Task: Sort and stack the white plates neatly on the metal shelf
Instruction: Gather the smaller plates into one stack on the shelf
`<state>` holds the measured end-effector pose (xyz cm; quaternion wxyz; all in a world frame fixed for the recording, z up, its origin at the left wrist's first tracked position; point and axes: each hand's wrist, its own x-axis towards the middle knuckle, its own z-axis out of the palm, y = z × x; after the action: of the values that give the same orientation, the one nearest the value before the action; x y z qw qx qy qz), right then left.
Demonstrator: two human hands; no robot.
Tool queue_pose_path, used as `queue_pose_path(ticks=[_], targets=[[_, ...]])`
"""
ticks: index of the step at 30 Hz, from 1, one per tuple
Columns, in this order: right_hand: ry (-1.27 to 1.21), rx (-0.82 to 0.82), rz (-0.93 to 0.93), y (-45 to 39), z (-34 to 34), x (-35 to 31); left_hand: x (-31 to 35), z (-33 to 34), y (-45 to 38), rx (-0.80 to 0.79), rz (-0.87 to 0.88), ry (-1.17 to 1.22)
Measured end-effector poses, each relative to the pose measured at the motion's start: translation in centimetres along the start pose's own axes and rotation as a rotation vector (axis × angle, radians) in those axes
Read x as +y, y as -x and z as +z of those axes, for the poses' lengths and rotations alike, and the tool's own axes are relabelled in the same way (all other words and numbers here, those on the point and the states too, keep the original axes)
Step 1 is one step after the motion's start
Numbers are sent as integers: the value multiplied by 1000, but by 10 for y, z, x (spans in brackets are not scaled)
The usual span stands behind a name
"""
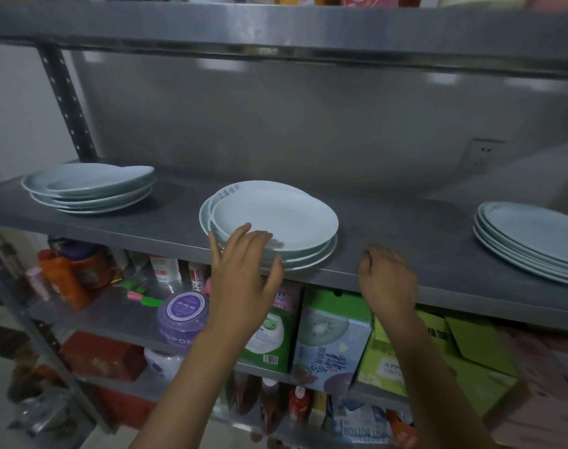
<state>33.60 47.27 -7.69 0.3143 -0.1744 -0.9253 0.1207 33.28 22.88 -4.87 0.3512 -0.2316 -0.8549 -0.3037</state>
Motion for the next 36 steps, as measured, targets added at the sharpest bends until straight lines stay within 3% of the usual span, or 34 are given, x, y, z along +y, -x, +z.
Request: queue_pose_path(ticks=[7, 10, 17, 23, 28, 32, 36], targets=[[39, 54, -59, 10, -2, 3, 41, 5, 5, -6, 133, 117], [69, 70, -108, 22, -5, 12, 62, 24, 15, -76, 183, 230], [168, 32, -118, 51, -20, 48, 89, 82, 29, -239, 257, 249], [-10, -10, -154, 74, -39, 91, 123, 121, 35, -263, 281, 322], [-426, 109, 130, 78, -70, 128, 170, 144, 38, -288, 247, 421], [-473, 365, 175, 56, -108, 179, 212, 172, 27, -327, 264, 420], [-413, 388, 250, 21, -138, 231, 258, 201, 9, -339, 258, 388]])
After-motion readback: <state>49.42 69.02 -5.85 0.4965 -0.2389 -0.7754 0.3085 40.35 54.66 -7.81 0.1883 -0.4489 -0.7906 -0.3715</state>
